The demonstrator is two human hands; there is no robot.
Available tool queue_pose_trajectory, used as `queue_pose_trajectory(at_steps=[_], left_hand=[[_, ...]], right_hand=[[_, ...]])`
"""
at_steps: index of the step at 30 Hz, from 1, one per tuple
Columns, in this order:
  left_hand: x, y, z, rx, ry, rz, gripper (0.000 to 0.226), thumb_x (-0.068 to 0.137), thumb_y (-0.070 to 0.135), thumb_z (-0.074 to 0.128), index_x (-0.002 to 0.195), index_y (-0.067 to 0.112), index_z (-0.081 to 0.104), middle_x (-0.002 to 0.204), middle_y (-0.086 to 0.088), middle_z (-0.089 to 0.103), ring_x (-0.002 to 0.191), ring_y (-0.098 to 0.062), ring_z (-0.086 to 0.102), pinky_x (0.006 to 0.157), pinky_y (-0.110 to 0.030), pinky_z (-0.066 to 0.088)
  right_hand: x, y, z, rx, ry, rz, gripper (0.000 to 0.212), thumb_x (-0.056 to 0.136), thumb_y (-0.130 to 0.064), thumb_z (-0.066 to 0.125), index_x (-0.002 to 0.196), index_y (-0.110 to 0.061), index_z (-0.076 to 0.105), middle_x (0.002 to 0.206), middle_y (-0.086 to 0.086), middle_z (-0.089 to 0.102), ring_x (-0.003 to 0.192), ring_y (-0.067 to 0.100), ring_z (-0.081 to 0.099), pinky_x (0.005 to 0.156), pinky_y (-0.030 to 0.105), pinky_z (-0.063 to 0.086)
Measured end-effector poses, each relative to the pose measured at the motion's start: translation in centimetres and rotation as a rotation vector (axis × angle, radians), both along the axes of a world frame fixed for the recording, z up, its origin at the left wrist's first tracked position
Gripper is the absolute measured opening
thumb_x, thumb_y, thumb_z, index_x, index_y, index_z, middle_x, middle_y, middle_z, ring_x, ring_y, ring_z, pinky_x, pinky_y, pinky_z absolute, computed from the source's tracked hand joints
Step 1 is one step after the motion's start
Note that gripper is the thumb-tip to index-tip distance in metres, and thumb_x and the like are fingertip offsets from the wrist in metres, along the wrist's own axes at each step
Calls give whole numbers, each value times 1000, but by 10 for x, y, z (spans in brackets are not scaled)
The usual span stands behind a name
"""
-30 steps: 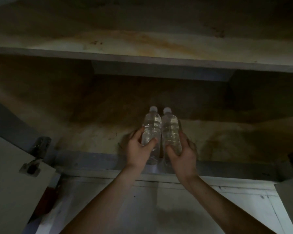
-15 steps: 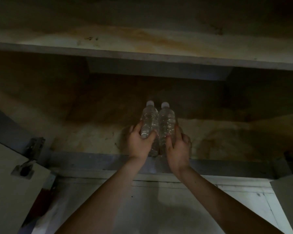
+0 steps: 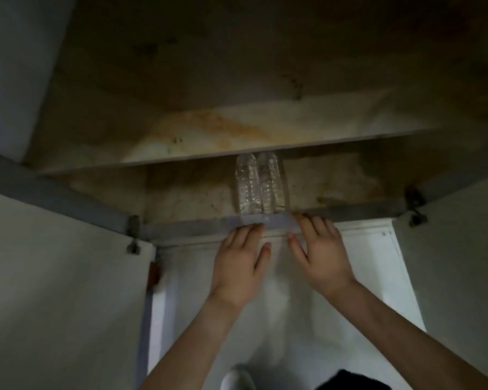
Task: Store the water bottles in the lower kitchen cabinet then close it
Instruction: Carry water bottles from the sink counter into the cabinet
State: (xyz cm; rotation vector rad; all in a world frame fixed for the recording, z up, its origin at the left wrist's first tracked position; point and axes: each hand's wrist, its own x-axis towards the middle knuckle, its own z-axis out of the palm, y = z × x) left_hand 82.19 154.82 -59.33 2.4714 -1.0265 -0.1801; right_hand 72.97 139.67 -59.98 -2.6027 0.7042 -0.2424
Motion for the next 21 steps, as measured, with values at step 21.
queue_pose_trajectory(at_steps=[21], left_hand=[[-118,44,639,-148,-18,-242,52,100,43,35,130,10,60,128,-4,62,118,-21,57,101,-27,39]], right_hand=[[-195,29,640,-88,-114,-132,46,101,-38,34,127,-11,61,119,5,66,108,25,59,92,41,52]])
